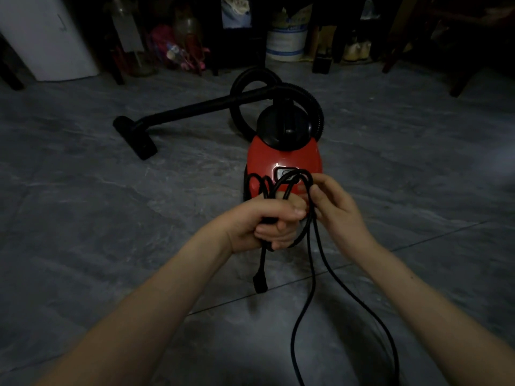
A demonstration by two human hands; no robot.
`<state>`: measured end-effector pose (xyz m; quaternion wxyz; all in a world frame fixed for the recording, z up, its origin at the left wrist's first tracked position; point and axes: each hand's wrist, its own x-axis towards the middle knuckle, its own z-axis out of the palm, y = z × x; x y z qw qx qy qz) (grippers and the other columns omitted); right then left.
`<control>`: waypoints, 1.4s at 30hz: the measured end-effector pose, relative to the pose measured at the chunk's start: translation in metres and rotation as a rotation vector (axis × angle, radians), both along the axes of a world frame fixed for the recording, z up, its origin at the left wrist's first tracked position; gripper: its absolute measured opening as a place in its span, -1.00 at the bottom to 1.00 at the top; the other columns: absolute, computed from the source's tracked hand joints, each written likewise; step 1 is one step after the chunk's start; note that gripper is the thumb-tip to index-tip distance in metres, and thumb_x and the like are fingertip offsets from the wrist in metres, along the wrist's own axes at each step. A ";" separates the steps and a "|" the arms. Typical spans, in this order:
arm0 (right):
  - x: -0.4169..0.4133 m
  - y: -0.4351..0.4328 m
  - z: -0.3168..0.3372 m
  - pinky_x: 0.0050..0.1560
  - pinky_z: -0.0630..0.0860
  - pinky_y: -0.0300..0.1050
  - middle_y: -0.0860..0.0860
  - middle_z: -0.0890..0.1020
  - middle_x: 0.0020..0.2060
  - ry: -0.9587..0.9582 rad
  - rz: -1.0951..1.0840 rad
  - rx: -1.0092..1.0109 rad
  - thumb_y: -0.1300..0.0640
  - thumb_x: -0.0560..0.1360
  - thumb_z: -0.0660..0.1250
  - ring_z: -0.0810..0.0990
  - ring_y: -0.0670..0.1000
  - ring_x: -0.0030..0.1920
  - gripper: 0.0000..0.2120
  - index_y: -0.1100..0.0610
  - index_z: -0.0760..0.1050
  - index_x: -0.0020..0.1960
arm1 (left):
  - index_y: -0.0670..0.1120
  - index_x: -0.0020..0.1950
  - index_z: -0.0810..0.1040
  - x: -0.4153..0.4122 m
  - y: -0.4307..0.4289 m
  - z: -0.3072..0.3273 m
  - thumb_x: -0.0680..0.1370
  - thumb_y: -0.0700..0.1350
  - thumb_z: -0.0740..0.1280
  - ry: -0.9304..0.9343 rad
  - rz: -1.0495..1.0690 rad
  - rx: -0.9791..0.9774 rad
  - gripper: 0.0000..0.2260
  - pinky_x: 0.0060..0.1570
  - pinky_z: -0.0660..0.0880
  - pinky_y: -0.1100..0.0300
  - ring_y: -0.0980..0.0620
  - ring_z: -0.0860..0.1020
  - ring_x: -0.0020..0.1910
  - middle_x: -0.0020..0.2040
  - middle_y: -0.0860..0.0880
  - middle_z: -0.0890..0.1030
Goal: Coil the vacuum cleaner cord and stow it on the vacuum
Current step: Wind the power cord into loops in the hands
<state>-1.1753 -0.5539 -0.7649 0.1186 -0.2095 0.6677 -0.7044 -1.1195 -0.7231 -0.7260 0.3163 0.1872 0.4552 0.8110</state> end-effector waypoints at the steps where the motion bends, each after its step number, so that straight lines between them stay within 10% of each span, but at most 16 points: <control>1: 0.001 -0.001 0.000 0.09 0.55 -0.11 0.20 0.58 0.13 -0.018 0.018 -0.013 0.09 0.57 0.20 0.62 0.07 0.09 -0.63 0.28 0.41 0.29 | -0.07 -0.42 0.42 0.000 0.001 0.001 0.42 -0.10 0.39 0.011 -0.042 0.009 -0.75 -0.52 0.33 0.34 0.21 0.21 -0.68 -0.66 0.13 0.28; 10: 0.012 -0.003 0.003 0.05 0.59 -0.16 0.03 0.69 0.00 -0.197 0.131 -0.072 0.02 0.61 0.11 0.66 -0.03 0.03 -0.67 0.16 0.49 0.22 | -0.05 -0.42 0.44 0.001 -0.003 0.002 0.43 -0.12 0.38 0.023 -0.119 0.003 -0.76 -0.54 0.30 0.35 0.16 0.15 -0.68 -0.65 0.06 0.18; 21: 0.006 0.010 -0.006 0.24 0.48 -0.04 -0.07 0.61 0.11 0.232 -0.053 0.222 0.14 0.61 0.19 0.55 -0.05 0.20 -0.76 -0.02 0.51 0.23 | -0.14 -0.42 0.34 0.005 -0.007 -0.008 0.49 -0.08 0.32 0.121 0.183 -0.463 -0.67 -0.42 0.28 0.15 0.02 0.16 -0.60 -0.63 0.02 0.22; 28: 0.005 0.013 0.024 0.37 0.36 -0.19 0.05 0.46 0.35 0.312 0.138 0.297 0.56 0.40 0.20 0.41 -0.08 0.39 -0.33 0.10 0.36 0.42 | -0.11 -0.49 0.33 0.007 -0.002 -0.008 0.50 -0.17 0.31 0.156 0.109 -0.567 -0.63 -0.38 0.19 0.07 0.02 0.17 -0.57 -0.61 0.06 0.28; 36: -0.002 0.016 0.062 0.37 0.14 -0.46 -0.20 0.15 0.50 0.403 0.516 0.634 0.43 0.31 0.45 0.08 -0.32 0.48 0.02 -0.14 0.03 0.53 | -0.05 -0.47 0.37 0.009 -0.001 0.001 0.48 -0.24 0.33 0.157 -0.168 -0.621 -0.66 -0.42 0.37 0.28 0.09 0.25 -0.57 -0.57 0.05 0.34; 42: 0.001 0.011 0.062 0.49 0.06 -0.30 -0.24 0.07 0.53 0.369 0.671 0.704 0.40 0.28 0.48 -0.02 -0.28 0.51 0.03 -0.14 0.05 0.54 | -0.08 -0.45 0.39 0.009 -0.002 0.007 0.49 -0.24 0.33 0.212 -0.339 -0.639 -0.68 -0.42 0.41 0.24 0.01 0.20 -0.58 -0.57 -0.04 0.27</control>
